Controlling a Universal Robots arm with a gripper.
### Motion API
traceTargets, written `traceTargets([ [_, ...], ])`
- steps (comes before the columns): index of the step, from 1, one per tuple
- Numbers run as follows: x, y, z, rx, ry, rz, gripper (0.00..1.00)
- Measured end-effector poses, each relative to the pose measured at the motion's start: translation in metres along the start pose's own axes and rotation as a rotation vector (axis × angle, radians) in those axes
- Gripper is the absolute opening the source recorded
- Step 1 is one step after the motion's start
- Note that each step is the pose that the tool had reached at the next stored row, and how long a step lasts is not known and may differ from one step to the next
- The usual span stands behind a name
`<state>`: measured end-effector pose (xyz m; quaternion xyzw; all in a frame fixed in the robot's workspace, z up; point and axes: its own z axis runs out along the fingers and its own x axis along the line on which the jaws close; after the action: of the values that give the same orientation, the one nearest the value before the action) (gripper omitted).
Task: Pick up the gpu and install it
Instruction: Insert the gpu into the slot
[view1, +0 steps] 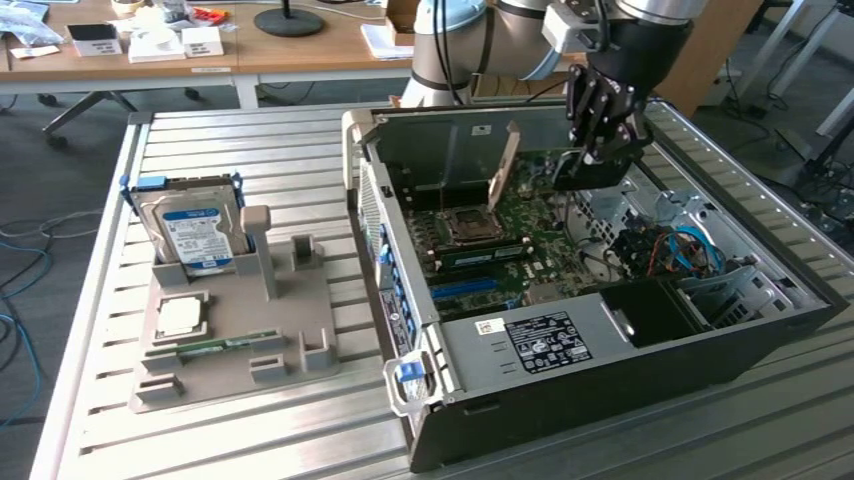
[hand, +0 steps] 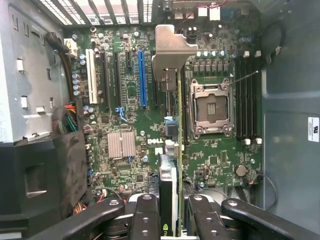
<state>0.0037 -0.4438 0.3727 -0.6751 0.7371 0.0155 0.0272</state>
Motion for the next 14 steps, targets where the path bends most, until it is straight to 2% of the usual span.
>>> traceTargets([
  [9, 0.0, 0.0, 0.0008, 0.0, -0.0001, 0.0, 0.27],
  [14, 0.0004, 0.0001, 0.0072, 0.0, -0.0003, 0.0, 0.27],
])
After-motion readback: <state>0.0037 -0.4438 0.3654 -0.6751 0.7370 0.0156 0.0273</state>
